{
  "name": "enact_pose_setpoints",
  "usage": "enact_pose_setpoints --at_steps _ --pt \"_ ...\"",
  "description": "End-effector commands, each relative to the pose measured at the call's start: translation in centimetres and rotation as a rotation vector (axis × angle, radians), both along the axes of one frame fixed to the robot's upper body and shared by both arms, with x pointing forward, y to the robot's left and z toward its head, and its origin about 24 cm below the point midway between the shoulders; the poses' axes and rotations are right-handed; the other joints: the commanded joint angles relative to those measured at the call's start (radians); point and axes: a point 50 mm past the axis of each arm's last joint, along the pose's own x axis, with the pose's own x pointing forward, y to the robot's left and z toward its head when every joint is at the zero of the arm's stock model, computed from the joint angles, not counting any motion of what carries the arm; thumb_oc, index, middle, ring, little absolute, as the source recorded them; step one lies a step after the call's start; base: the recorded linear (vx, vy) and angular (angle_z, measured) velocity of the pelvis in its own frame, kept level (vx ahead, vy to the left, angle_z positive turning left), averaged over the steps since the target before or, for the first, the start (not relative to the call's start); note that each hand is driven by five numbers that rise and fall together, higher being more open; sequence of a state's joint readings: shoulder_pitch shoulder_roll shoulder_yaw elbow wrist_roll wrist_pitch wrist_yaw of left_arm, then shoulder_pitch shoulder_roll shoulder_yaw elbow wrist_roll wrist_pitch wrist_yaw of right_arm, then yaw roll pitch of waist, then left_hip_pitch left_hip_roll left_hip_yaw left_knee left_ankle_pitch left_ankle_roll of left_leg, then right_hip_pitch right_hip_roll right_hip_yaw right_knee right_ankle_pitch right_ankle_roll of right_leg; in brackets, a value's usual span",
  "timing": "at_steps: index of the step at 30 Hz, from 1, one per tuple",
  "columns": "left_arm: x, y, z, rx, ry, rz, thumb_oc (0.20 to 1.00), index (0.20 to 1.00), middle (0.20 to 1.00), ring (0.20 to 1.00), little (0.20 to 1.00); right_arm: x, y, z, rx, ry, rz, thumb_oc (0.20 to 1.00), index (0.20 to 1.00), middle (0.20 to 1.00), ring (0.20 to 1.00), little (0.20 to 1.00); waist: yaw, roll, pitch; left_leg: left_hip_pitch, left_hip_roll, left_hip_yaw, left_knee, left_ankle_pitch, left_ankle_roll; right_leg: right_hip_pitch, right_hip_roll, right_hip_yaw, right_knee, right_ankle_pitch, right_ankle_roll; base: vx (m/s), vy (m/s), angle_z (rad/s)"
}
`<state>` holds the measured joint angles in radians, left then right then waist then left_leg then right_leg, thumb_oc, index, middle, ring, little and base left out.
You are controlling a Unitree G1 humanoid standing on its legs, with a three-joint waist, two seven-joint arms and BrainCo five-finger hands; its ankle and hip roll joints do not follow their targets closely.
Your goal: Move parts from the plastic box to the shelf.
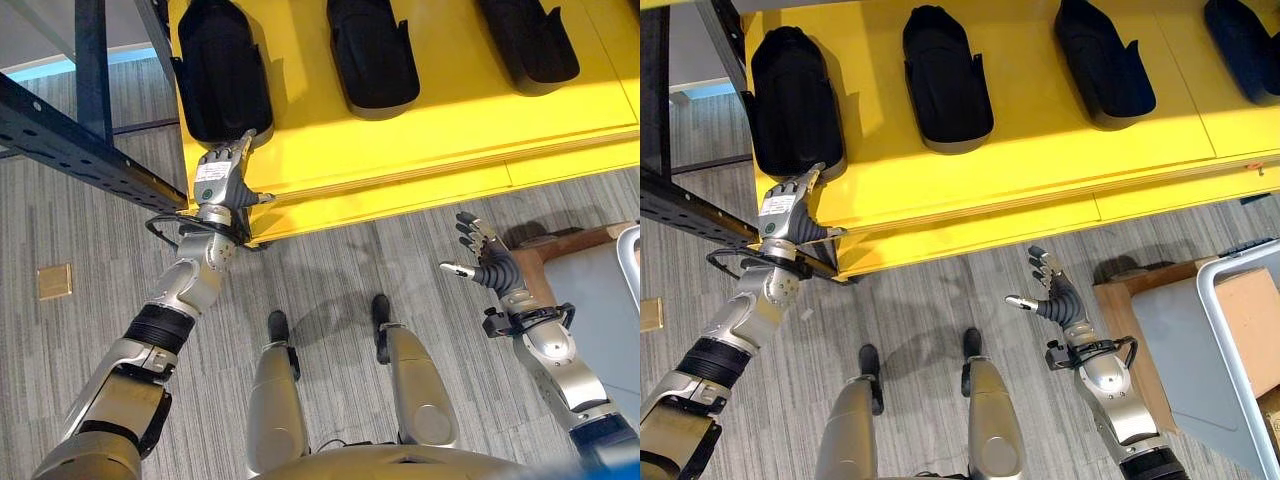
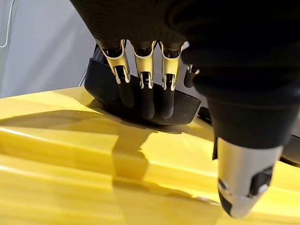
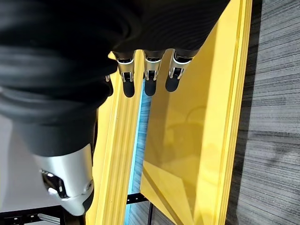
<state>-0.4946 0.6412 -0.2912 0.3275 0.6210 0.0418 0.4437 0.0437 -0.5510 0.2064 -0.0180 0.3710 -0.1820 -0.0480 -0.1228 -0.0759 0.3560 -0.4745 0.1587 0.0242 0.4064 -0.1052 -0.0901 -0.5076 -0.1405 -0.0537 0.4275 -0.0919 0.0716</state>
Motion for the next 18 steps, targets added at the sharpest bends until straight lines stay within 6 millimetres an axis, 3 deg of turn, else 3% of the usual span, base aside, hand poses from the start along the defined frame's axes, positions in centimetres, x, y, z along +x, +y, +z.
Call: enact_pose_setpoints --at_steps 1,18 --pt "0.5 1.2 2.5 0.025 -0.112 0.054 1.000 1.000 1.000 1.000 1.000 -0.8 -0.3 1.8 0.014 -0.081 0.016 1.000 1.000 1.000 1.000 1.000 -0.007 -0.001 -0.055 -0.029 0.025 0.014 0.019 0.041 0.009 0.035 -0.027 0.007 -0.002 0.029 0.030 0.00 0.000 0.00" --pt "1.0 1.8 4.3 0.057 -0.159 0.077 1.000 1.000 1.000 1.000 1.000 -1.1 -0.5 1.5 0.009 -0.064 0.027 1.000 1.000 1.000 1.000 1.000 -0.015 -0.001 -0.058 -0.034 0.024 0.016 0.028 0.036 0.009 0.029 -0.026 0.011 0.001 0.031 0.030 0.00 0.000 0.00"
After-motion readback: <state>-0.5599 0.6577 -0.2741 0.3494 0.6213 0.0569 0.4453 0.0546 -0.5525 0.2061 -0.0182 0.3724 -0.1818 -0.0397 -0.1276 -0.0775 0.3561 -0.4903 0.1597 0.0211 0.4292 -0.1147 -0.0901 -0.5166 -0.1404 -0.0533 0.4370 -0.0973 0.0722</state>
